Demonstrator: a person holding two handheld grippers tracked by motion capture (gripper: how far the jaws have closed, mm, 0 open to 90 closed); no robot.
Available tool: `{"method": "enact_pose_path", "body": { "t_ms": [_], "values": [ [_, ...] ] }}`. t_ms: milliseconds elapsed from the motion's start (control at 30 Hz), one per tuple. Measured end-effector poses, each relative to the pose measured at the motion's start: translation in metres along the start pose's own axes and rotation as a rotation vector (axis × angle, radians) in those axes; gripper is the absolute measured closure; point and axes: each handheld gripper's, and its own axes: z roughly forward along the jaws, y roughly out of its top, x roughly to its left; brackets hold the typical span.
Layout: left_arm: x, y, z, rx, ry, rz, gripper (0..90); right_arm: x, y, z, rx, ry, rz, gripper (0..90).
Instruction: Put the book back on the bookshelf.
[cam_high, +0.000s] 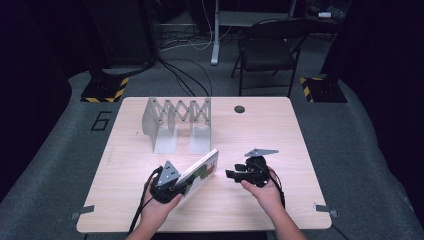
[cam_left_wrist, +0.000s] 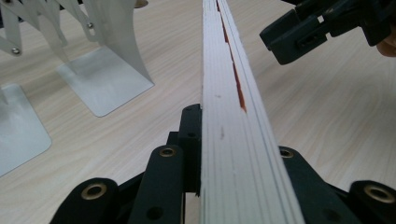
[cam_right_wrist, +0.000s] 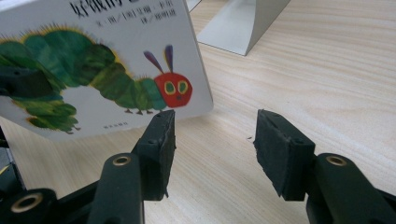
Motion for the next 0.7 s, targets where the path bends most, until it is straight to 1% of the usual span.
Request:
{"method": "enact_pose_path", "body": {
  "t_ms": [33, 100, 167, 200, 267, 300, 333, 367, 400, 433, 467, 500, 533, 700],
  "values": [
    [0.001, 0.000, -0.001, 0.000, 0.003, 0.005, 75.7, -0.001, 0.000, 0.000, 0.001, -0.001, -0.002, 47.9],
    [0.003, 0.001, -0.003, -0.012, 0.013, -0.007, 75.8, -0.001, -0.001, 0.000, 0.007, -0.003, 0.001, 47.9],
    [0.007, 0.002, -0.007, -0.014, 0.024, -0.003, 75.8, -0.002, -0.002, 0.001, 0.009, -0.005, 0.006, 47.9],
    [0.008, 0.003, -0.008, -0.014, 0.024, -0.015, 75.8, -0.003, -0.002, 0.001, 0.007, -0.005, -0.001, 47.9],
    [0.012, 0.004, -0.012, -0.020, 0.035, -0.014, 75.8, -0.003, -0.002, 0.001, 0.012, -0.008, 0.004, 47.9],
    [0.014, 0.005, -0.013, -0.028, 0.045, -0.018, 75.8, -0.004, -0.003, 0.001, 0.011, -0.010, -0.001, 47.9],
    [0.015, 0.005, -0.015, -0.026, 0.046, -0.025, 75.8, -0.005, -0.003, 0.001, 0.011, -0.011, 0.000, 47.9],
    [0.017, 0.005, -0.017, -0.034, 0.054, -0.031, 75.8, -0.005, -0.003, 0.001, 0.011, -0.011, 0.001, 47.7],
    [0.019, 0.006, -0.018, -0.036, 0.062, -0.027, 75.8, -0.005, -0.003, 0.001, 0.012, -0.010, 0.009, 47.7],
    [0.021, 0.006, -0.020, -0.036, 0.064, -0.030, 75.8, -0.005, -0.003, 0.001, 0.012, -0.010, 0.003, 47.6],
    [0.023, 0.005, -0.022, -0.041, 0.073, -0.042, 75.8, -0.005, -0.003, 0.001, 0.013, -0.010, 0.003, 47.6],
    [0.025, 0.006, -0.024, -0.046, 0.083, -0.035, 75.8, -0.006, -0.004, 0.001, 0.014, -0.011, 0.006, 47.5],
    [0.027, 0.006, -0.025, -0.039, 0.083, -0.034, 75.8, -0.006, -0.004, 0.001, 0.013, -0.012, 0.006, 47.5],
    [0.036, 0.006, -0.033, -0.058, 0.117, -0.054, 75.8, -0.006, -0.004, 0.000, 0.013, -0.013, 0.013, 47.1]
  ]
}}
